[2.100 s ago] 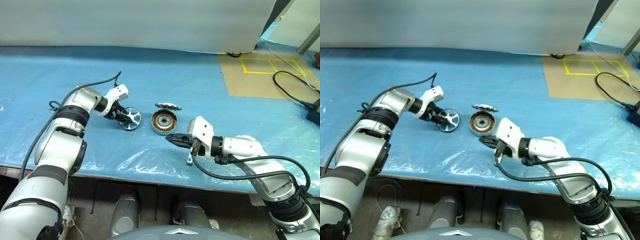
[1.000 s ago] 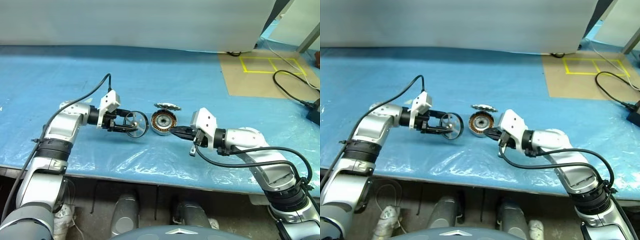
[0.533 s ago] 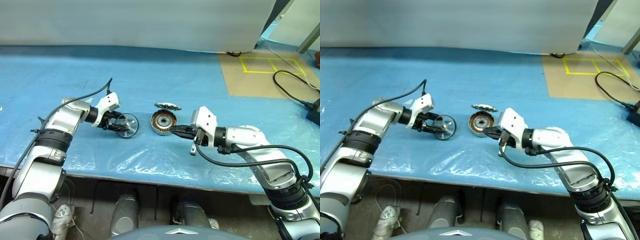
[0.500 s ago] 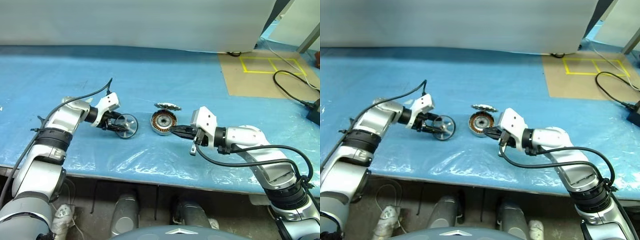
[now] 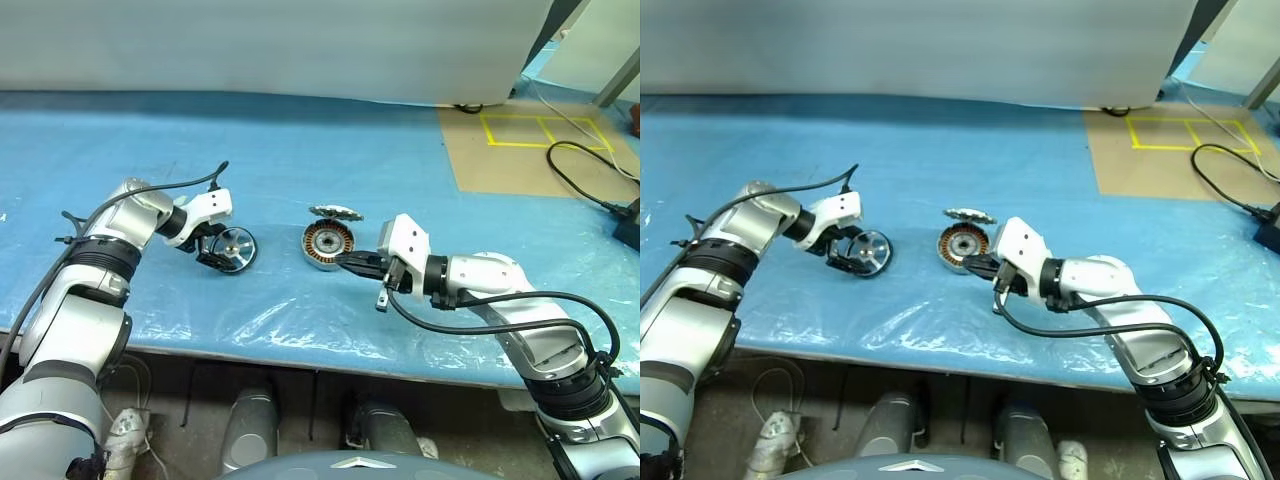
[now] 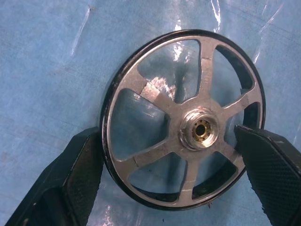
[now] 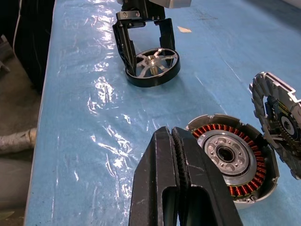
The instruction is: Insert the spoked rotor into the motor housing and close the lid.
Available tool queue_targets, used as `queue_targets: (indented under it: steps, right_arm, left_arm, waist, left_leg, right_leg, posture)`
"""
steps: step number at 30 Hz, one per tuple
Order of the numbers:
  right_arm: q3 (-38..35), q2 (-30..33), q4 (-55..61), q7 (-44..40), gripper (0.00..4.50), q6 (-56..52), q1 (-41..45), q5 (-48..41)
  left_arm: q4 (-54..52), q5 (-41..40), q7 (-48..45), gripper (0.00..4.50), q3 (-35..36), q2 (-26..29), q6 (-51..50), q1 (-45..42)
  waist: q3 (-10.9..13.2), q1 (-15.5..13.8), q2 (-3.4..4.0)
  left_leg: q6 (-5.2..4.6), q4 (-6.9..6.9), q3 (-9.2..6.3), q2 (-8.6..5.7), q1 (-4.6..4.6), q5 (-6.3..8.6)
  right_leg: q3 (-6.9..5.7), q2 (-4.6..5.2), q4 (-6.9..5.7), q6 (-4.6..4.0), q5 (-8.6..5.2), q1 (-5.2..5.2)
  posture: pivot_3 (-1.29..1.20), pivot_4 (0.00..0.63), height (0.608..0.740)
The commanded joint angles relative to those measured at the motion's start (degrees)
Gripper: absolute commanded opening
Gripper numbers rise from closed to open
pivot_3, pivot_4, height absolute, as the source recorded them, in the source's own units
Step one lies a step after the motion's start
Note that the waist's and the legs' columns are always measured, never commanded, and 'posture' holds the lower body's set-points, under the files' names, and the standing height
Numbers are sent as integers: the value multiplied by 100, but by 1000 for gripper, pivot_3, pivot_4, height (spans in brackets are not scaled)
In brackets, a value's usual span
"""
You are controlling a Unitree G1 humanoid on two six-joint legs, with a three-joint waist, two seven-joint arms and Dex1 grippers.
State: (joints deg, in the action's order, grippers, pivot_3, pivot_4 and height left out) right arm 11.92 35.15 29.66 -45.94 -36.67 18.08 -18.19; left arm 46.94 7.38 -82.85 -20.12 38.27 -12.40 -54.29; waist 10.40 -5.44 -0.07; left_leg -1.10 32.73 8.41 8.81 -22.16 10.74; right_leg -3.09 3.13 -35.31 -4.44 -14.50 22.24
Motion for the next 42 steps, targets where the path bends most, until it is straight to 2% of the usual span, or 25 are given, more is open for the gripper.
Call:
queue_targets:
  steps: [1,11,20,27,42]
  right_arm:
    - [-30,-13,125,3,0,119,-4,-32]
    - [22,-46,51,-26,0,141,9,-35]
    - [94,-97,66,2,0,103,-33,-26]
    - [198,-169,182,136,0,99,-157,24]
    - [137,-37,451,262,0,-7,-470,-27]
  left_arm:
    - [-125,-157,-324,4474,227,208,3,-218]
    - [-353,-276,-829,4474,405,623,295,-254]
    - [-599,-217,-826,4474,324,384,-243,-633]
    - [-124,78,-781,4474,55,137,-242,-861]
    - [-248,-83,-965,4474,-214,409,101,-619]
  waist:
    - [0,2,0]
    - [0,2,0]
    - [0,-8,-1]
    - [0,13,-1]
    - [0,-2,-1]
  left_leg:
    - [0,0,0,0,0,0]
    - [2,-1,0,0,0,0]
    - [2,-1,0,0,-1,0]
    - [2,-1,0,0,0,0]
    - [2,-1,0,1,0,0]
  right_leg:
    - [0,0,0,0,0,0]
    - [0,1,0,-1,-1,1]
    - [0,0,-1,-1,-1,1]
    - [0,0,-1,0,0,1]
    - [0,0,-4,16,10,1]
  posture:
    - [0,150,740]
    - [0,150,740]
    - [0,150,740]
    - [0,150,740]
    - [0,150,740]
